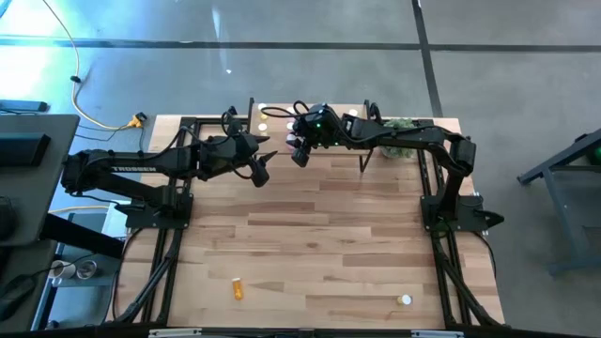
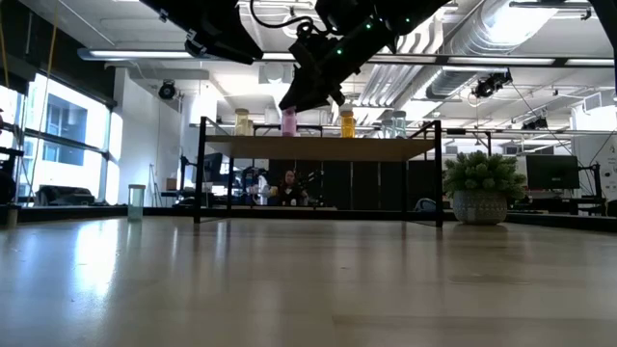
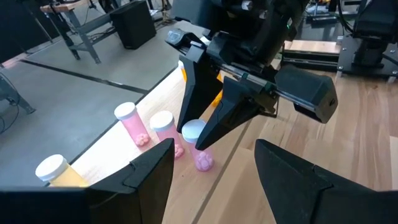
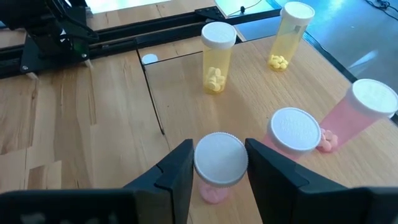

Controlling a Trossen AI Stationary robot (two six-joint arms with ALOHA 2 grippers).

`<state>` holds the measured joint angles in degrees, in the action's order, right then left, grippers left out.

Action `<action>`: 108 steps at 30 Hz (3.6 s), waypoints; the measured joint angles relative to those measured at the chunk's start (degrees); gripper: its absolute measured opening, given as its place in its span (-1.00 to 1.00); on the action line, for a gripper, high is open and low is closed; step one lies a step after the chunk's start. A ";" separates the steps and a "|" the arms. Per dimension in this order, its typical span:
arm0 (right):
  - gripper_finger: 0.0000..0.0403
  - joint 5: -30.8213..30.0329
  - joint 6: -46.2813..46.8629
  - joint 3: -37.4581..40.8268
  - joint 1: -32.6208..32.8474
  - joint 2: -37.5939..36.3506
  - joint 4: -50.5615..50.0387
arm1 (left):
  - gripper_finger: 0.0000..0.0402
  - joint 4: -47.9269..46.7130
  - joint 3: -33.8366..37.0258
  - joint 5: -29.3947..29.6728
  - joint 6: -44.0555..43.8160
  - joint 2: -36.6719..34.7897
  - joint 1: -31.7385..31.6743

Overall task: Pick and place medicine bottles onto shelf by color
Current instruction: Put the pink pill bottle on the shelf aligned with the other pink pill bottles, then put the orange pill bottle on the shelf aligned with the other orange pill bottles

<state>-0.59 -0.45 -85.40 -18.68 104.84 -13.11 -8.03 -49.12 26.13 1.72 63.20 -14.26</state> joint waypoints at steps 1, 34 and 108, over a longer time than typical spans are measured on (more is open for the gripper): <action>-0.33 0.01 0.00 -0.01 0.00 0.00 0.02 | 0.05 0.02 0.00 0.00 0.00 0.00 -0.02; -0.33 -0.01 -1.06 -0.01 0.01 0.00 -0.84 | 0.05 0.07 0.00 0.00 0.00 0.00 -0.01; -0.03 -0.02 -0.99 -0.03 11.92 -10.86 -11.68 | 0.05 -26.69 -0.04 -5.19 -30.12 -2.40 20.39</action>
<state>-0.60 -1.43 -85.43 -6.76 93.97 -24.79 -34.73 -49.17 20.94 -28.41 60.80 6.13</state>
